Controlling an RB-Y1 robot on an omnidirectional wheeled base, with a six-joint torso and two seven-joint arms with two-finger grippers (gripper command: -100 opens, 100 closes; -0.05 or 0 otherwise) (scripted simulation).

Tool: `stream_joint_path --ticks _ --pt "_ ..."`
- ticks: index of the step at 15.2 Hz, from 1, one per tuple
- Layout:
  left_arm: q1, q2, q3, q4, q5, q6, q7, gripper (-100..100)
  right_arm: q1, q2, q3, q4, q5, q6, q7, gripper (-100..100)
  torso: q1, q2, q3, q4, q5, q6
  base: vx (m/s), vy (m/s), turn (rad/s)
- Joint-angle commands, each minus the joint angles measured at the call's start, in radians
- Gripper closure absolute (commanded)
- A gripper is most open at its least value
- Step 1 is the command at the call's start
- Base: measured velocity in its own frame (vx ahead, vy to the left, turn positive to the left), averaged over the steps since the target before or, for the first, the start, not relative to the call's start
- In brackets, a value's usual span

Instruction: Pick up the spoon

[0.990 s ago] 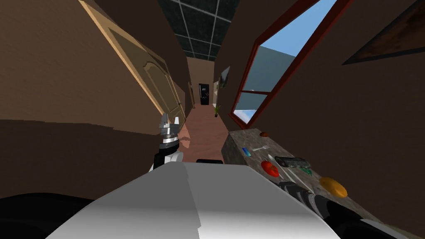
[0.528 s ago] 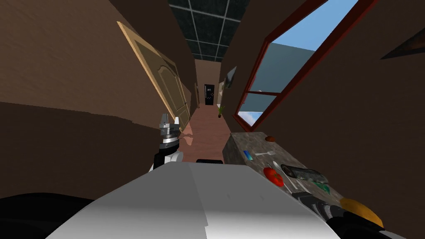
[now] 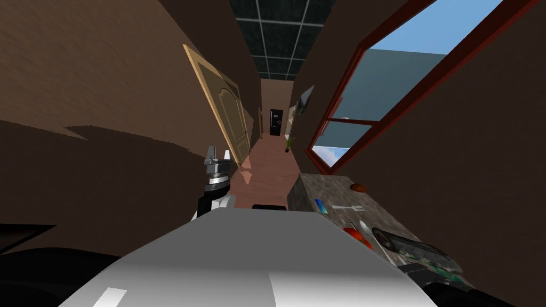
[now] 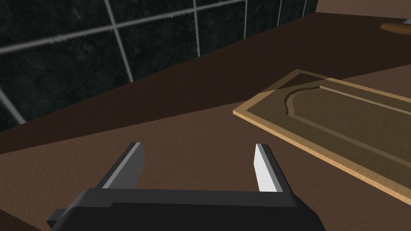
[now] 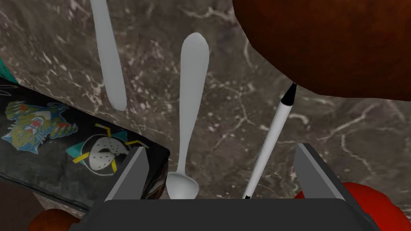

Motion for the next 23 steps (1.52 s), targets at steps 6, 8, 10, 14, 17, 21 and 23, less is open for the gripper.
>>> stream_joint_path --ticks 6,8,10,14,17,21,23 --pt "0.0 0.0 0.0 0.0 0.0 0.0 0.0 0 -0.057 -0.027 0.049 0.101 -0.056 -0.017 0.066 -100 0.009 0.0 0.0 0.0 0.001 0.0 0.006 0.002 0.054" --pt "0.0 0.0 0.0 0.0 0.0 0.0 0.0 0 -0.057 -0.027 0.049 0.122 -0.071 -0.017 0.096 -100 0.009 -0.001 0.0 0.0 0.0 0.001 0.011 0.038 0.008" --pt "0.0 0.0 0.0 0.0 0.0 0.0 0.0 0 -0.117 -0.045 0.094 0.179 -0.125 -0.033 0.141 -100 0.007 0.0 0.0 0.0 -0.003 0.001 0.014 0.053 0.006" --pt "0.0 0.0 0.0 0.0 0.0 0.0 0.0 0 -0.117 -0.045 0.094 0.236 -0.171 -0.033 0.206 -100 0.004 -0.001 0.0 0.001 -0.01 0.0 0.0 0.034 0.006" --pt "0.0 0.0 0.0 0.0 0.0 0.0 0.0 0 -0.178 -0.063 0.14 0.32 -0.254 -0.05 0.277 -100 0.003 -0.002 0.0 0.001 -0.016 -0.002 0.004 0.045 0.019" --pt "0.0 0.0 0.0 0.0 0.0 0.0 0.0 0 -0.237 -0.081 0.185 0.397 -0.328 -0.066 0.359 -100 0.001 -0.003 -0.001 0.001 -0.017 -0.002 0.011 0.051 0.015" --pt "0.0 0.0 0.0 0.0 0.0 0.0 0.0 0 -0.238 -0.081 0.185 0.442 -0.371 -0.066 0.397 -100 0.002 -0.003 -0.001 0.001 -0.017 -0.002 0.006 0.052 0.005"
